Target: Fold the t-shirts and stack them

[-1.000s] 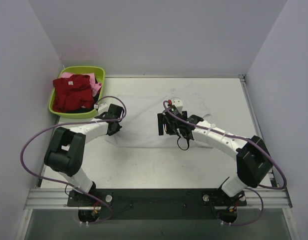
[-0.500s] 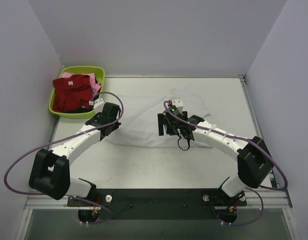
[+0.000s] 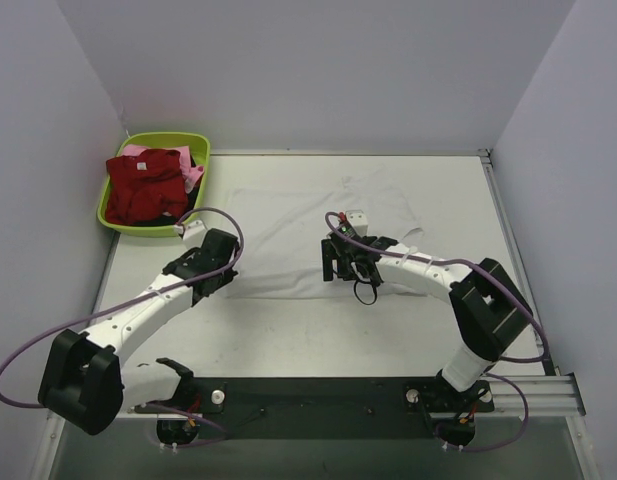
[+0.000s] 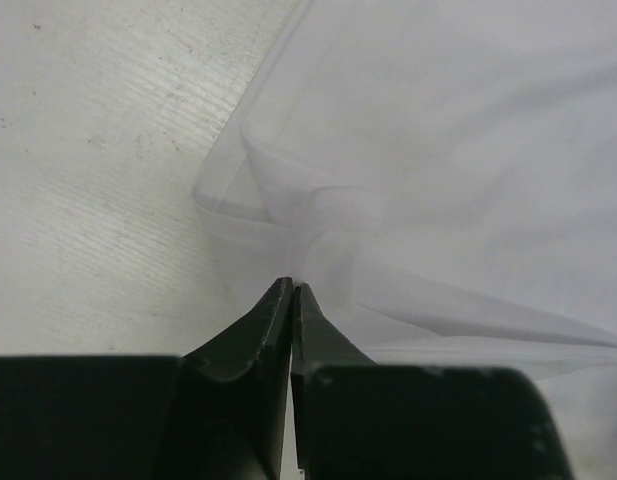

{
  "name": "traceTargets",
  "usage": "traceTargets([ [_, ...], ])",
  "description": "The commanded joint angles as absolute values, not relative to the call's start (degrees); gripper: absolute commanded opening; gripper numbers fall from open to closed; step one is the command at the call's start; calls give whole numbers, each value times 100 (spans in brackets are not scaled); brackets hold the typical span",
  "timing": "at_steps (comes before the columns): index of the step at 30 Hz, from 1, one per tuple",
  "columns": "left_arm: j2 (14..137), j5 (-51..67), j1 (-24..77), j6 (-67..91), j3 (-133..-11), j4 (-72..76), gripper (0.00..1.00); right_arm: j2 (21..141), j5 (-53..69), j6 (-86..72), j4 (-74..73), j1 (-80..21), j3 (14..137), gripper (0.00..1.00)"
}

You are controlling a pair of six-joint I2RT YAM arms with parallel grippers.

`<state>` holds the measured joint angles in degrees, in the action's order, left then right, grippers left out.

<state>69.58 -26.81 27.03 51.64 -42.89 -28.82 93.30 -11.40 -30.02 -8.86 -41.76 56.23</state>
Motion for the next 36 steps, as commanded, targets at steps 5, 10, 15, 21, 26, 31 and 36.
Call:
traceTargets([
  [5,6583,-2909,2733,5291,-4307,-3304,18,9773,-1134,-3050,-607,-4131,5643,84],
  [10,6390,-2857,2742,5291,-4350,-3401,29,9896,-1204,-3032,-554,-4069,5651,84],
  [15,6144,-2821,2874,5484,-4298,-3604,29,9993,-1257,-3059,-571,-3955,5599,83],
  [21,5933,-2918,2962,5493,-4070,-3604,29,9555,-1537,-3067,-677,-3902,5537,83],
  [26,6099,-2962,2971,5441,-4122,-3542,29,9106,-2064,-2778,-1045,-3841,5975,84],
  [31,6187,-3014,2971,5344,-4157,-3384,29,9237,-2101,-2768,-1327,-3000,6398,84],
  [36,6424,-3120,2971,5265,-4245,-3314,29,9825,-1706,-2725,-1406,-2268,7065,82],
])
